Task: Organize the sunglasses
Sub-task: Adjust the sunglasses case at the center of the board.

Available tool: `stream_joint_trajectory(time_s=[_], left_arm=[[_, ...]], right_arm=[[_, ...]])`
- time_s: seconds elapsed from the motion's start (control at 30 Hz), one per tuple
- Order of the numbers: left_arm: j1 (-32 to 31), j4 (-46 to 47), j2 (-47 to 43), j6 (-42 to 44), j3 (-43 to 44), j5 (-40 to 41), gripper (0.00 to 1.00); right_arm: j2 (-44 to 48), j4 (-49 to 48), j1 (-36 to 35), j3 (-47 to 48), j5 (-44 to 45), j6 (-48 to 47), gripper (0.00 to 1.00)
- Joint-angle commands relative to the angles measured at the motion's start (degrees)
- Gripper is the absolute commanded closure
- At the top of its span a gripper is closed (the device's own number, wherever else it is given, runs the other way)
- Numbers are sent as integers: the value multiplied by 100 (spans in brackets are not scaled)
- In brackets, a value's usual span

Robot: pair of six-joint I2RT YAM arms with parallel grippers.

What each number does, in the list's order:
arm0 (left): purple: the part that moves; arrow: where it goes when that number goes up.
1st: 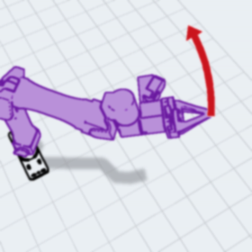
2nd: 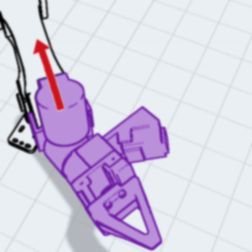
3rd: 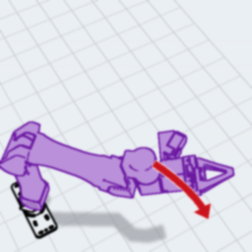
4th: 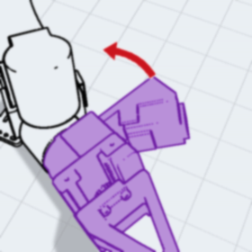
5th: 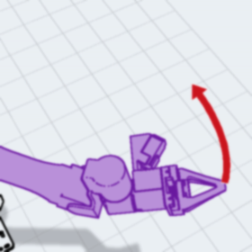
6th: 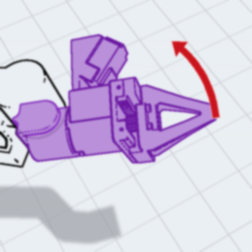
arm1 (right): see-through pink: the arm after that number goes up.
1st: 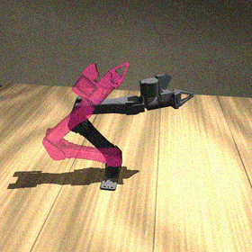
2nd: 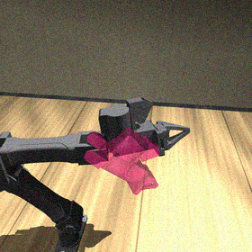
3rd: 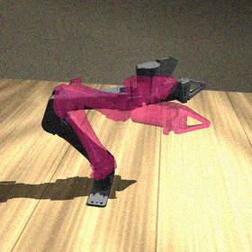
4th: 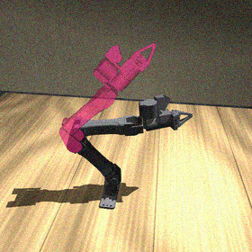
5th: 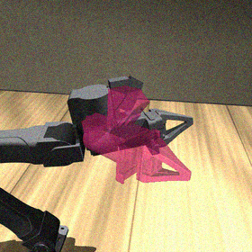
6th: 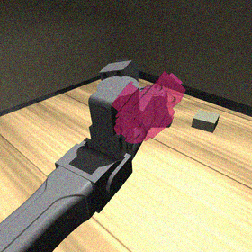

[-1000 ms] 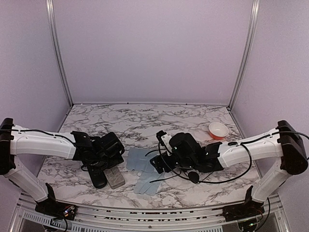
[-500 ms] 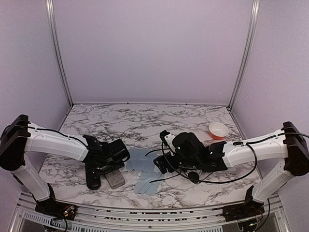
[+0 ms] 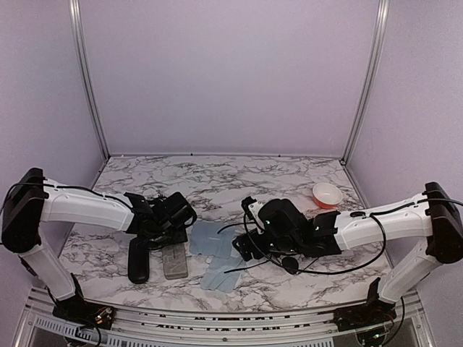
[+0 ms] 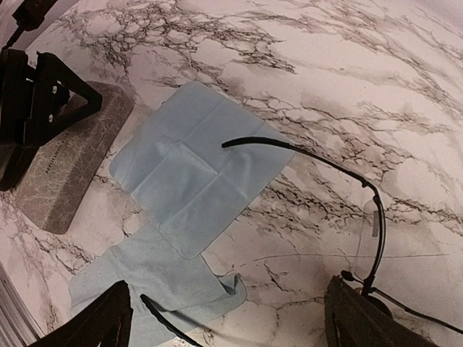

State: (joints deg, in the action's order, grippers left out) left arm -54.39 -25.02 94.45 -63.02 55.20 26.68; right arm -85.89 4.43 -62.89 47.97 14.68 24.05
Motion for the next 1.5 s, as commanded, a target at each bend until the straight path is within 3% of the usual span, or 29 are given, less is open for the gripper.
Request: stream_joint_trajectory(time_s=[0.0,0.13,0.27,0.43,0.57,0.67,0.77,0.93,1.03,1.2,1.27,1.33,1.47], left_arm=[[34,301,2,1442,188,-317,25],[23,-450,67,1524,467,-342,2],[-109,-1545,348,328,809,92,1],[-405,-1458,626,-428,559,74,1],[-458,-950,783,-344,334,-167,3],[-458,-607,858,-204,195,-342,8],[-454,-380,782,72,120,-378,25],[-433,132,558,1550,-29,-503,51],[-396,281,516,2477,-114,-680,54],[-311,295,449,2898,-295,-868,43],[-304,361,311,2738,-400,-969,22],[-309,356,153,2502,-494,-980,11],[-332,393,-210,2093,-717,-1166,5]], right_arm=[[113,129,-38,244,43,133,10],[31,138,-34,301,78,159,10],[-191,168,-30,469,107,146,10],[-454,275,-33,759,142,109,11],[-503,296,-36,939,108,51,11],[-524,302,-32,1005,133,13,11],[-540,364,-28,1030,165,24,11],[-553,405,-33,1024,188,3,11],[-561,404,-33,1052,203,-84,10],[-475,177,-33,974,66,-279,9],[-417,2,-37,886,6,-417,9],[-335,-202,-30,781,-4,-509,9],[-214,-523,-31,645,29,-690,8]])
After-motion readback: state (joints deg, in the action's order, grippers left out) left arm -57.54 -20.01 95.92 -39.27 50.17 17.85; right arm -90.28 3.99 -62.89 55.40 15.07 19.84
